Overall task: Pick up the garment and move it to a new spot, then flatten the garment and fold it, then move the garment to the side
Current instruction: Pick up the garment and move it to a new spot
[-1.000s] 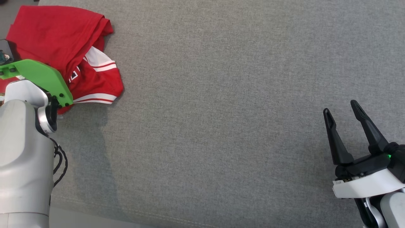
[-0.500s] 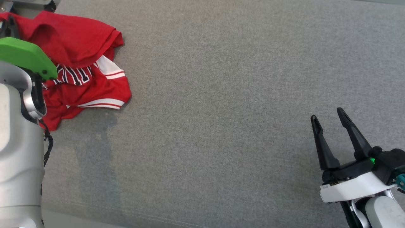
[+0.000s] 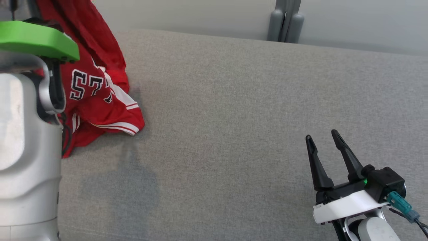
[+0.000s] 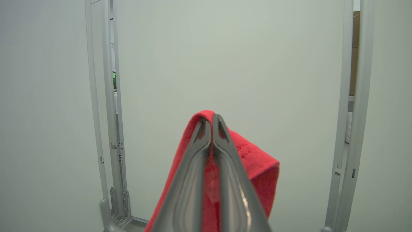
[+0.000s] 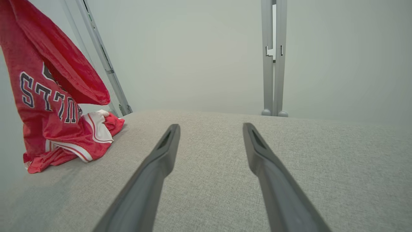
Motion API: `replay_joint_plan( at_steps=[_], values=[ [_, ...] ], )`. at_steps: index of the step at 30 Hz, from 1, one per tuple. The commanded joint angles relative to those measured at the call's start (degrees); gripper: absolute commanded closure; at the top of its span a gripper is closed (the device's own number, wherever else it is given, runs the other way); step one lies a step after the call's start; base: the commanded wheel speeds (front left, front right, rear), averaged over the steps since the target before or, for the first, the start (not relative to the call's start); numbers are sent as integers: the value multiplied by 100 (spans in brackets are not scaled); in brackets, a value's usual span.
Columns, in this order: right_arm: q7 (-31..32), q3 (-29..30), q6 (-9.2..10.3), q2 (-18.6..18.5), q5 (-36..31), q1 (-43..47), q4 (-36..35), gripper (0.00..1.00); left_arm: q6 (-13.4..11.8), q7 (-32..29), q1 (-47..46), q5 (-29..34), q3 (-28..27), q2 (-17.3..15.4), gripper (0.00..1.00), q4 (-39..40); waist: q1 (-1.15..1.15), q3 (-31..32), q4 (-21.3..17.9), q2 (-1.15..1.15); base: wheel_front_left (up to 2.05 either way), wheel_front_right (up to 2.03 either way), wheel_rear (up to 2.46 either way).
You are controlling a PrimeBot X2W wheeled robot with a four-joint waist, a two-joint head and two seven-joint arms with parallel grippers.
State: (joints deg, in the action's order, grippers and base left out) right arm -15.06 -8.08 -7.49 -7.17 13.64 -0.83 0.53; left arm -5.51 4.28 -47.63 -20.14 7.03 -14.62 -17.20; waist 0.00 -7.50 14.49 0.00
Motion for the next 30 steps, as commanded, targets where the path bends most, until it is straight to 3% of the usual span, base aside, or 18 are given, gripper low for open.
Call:
replay_joint_plan(
  at_steps=[1,16,23,30],
  values=[
    [-22,-1,-1,54,-49,52,27,0,37,-60,113,-3,64,68,100,131,0,411,-257,0,0,0,0],
    [-22,60,-2,362,-177,-82,157,0,138,-464,29,-112,907,790,100,1314,0,765,-1584,0,0,0,0],
    [-22,477,-2,383,-201,-105,171,0,190,-761,-103,-414,1342,1043,100,1784,0,706,-2178,0,0,0,0],
    [-22,558,-2,407,-181,-290,180,0,217,-843,-510,-333,1592,1067,100,1477,0,503,-2759,0,0,0,0]
  ],
)
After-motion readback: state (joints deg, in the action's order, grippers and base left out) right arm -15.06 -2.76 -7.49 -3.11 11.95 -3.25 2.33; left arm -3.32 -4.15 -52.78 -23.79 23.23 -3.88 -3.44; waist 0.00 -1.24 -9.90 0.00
